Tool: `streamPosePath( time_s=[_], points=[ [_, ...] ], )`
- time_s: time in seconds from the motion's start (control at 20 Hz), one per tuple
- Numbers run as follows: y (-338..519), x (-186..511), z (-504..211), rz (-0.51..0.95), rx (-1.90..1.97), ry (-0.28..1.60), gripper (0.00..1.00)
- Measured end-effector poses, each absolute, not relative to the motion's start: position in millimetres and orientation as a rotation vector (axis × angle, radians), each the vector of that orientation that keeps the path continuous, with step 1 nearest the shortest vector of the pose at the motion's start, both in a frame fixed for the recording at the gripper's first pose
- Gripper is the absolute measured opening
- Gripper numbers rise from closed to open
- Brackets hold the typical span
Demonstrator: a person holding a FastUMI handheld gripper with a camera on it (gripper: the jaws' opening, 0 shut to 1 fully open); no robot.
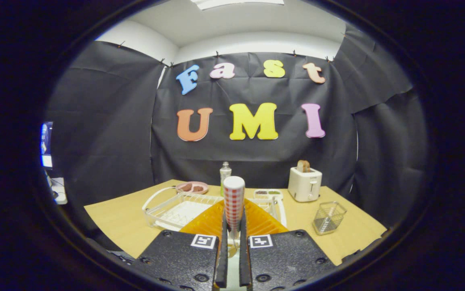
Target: Take the plate from the dish rack, then take the spoon from the basket and place it into the plate.
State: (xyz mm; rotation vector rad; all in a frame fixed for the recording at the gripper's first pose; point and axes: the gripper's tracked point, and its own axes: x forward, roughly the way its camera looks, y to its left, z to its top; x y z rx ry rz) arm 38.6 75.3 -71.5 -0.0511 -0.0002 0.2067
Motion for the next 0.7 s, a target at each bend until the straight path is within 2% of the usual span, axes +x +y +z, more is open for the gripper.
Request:
streamPosePath(
  time_s=[0.5,0.7],
  points=[
    [125.2,47.0,-149.5,0.237,-0.016,0.134,0.17],
    [122.9,51.5,-152.2,0.224,-0.038,0.157,0.17]
  ],
)
